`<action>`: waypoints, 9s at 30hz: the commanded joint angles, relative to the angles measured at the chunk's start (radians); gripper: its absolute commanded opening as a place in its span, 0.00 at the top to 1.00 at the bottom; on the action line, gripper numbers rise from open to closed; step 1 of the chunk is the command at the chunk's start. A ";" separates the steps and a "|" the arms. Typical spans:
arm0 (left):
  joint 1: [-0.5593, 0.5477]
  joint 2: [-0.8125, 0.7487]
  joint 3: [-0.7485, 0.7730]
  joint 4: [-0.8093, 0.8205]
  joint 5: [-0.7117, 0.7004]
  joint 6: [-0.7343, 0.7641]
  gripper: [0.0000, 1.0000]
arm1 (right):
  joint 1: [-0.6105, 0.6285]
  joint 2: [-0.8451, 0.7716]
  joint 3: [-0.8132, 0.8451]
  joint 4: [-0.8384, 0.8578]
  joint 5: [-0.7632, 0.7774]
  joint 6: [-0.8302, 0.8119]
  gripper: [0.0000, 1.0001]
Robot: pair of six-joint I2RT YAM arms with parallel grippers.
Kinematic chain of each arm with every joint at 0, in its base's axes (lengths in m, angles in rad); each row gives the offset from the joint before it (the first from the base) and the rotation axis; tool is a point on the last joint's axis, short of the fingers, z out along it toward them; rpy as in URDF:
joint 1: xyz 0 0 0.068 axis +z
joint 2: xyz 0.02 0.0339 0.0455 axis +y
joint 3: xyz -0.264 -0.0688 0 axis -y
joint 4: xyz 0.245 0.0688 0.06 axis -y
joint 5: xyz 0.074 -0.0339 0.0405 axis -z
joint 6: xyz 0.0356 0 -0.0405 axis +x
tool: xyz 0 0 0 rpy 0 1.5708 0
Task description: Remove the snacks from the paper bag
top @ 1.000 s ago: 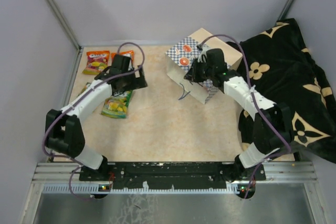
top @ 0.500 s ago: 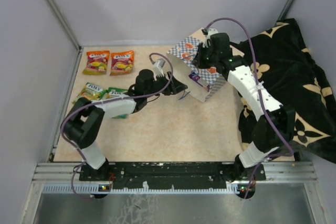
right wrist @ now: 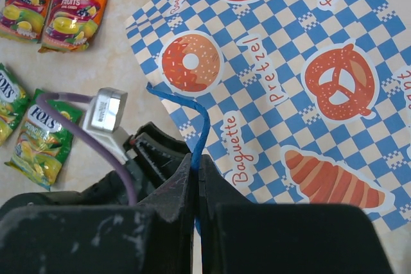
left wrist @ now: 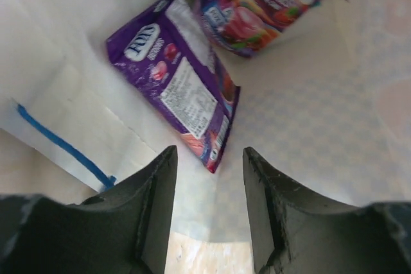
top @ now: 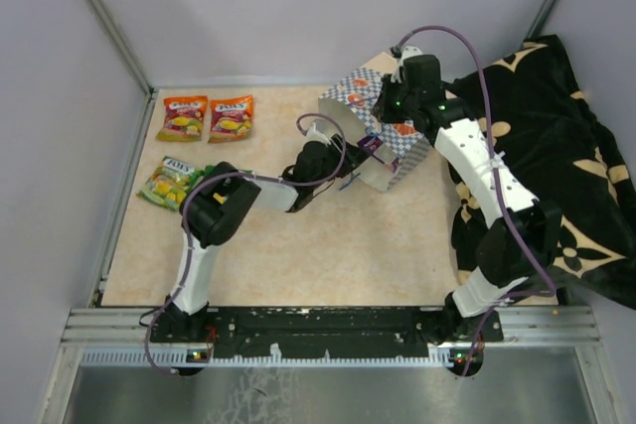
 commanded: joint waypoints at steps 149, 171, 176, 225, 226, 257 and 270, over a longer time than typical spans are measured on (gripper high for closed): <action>0.488 0.361 1.007 -1.174 0.038 0.895 0.27 | -0.061 -0.144 -0.193 0.086 -0.103 -0.001 1.00; 0.163 0.085 0.351 0.187 0.638 0.539 0.00 | -0.062 0.003 0.270 -0.174 0.117 0.057 1.00; 0.103 0.311 0.544 0.200 0.453 0.541 0.00 | -0.062 -0.151 0.051 -0.109 0.064 0.184 1.00; 0.033 -0.259 -0.070 0.320 0.479 0.771 1.00 | -0.086 -0.397 -0.318 0.087 0.068 0.317 1.00; 0.041 -0.322 -0.108 0.281 0.504 0.771 1.00 | -0.096 -0.394 -0.314 0.098 0.081 0.319 1.00; 0.381 -0.687 -0.565 -0.233 0.604 0.551 1.00 | -0.165 -0.222 -0.302 0.266 0.018 0.267 1.00; 0.416 -0.313 -0.161 -0.691 0.293 0.828 0.14 | -0.177 -0.234 -0.317 0.252 -0.007 0.222 1.00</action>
